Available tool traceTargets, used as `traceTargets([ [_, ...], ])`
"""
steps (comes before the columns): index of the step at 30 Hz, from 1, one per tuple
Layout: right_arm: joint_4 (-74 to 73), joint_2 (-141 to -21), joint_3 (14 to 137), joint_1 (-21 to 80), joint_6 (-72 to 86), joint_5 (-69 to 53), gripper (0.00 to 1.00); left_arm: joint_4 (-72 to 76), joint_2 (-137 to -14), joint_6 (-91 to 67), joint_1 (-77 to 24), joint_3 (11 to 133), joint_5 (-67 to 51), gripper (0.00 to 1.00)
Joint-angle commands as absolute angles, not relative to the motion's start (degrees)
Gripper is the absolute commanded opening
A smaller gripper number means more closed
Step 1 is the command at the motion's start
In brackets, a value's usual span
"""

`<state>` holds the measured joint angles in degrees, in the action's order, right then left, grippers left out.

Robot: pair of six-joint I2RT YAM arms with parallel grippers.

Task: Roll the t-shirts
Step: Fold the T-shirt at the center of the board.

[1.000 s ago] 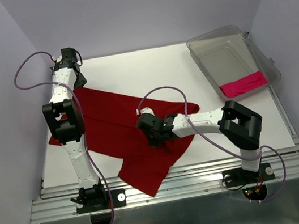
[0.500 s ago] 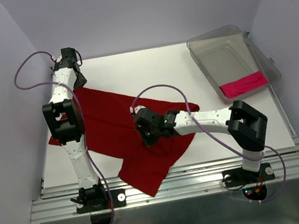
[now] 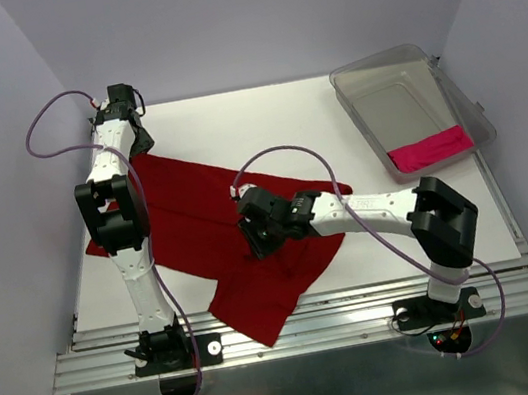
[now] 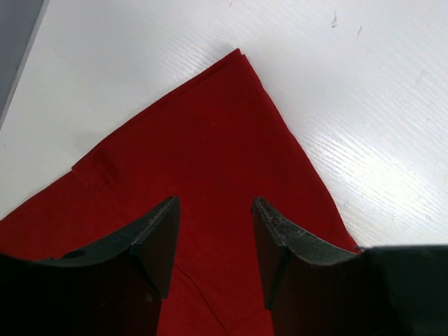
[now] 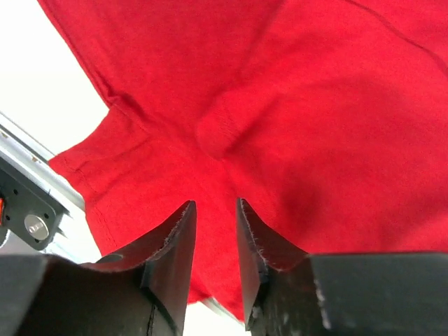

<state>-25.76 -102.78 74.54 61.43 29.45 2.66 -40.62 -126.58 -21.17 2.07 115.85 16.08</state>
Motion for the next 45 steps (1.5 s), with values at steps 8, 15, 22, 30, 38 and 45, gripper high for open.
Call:
traceTargets([
  [8,-26.2,-92.2,67.5,43.5,32.7,5.0,0.28,-37.0,-121.0,-20.2,0.6,110.8,9.3,0.56],
  [15,-21.9,-94.2,65.9,32.2,33.3,4.5,0.26,-34.8,-124.8,-21.2,-1.5,109.6,5.5,0.56],
  [22,-20.9,-101.9,66.7,25.3,31.8,7.1,0.23,-34.9,-128.5,-21.7,-1.6,110.7,5.6,0.56],
  [30,-21.1,-107.1,63.4,23.0,32.5,11.6,0.22,-35.1,-130.9,-21.8,-1.6,110.6,6.6,0.56],
  [38,-21.4,-107.9,62.4,19.8,30.7,18.2,0.21,-35.4,-134.7,-22.1,-1.8,113.7,4.9,0.55],
  [45,-22.4,-111.4,68.6,16.4,27.4,25.2,0.21,-37.3,-138.9,-22.0,-3.3,121.7,3.2,0.56],
])
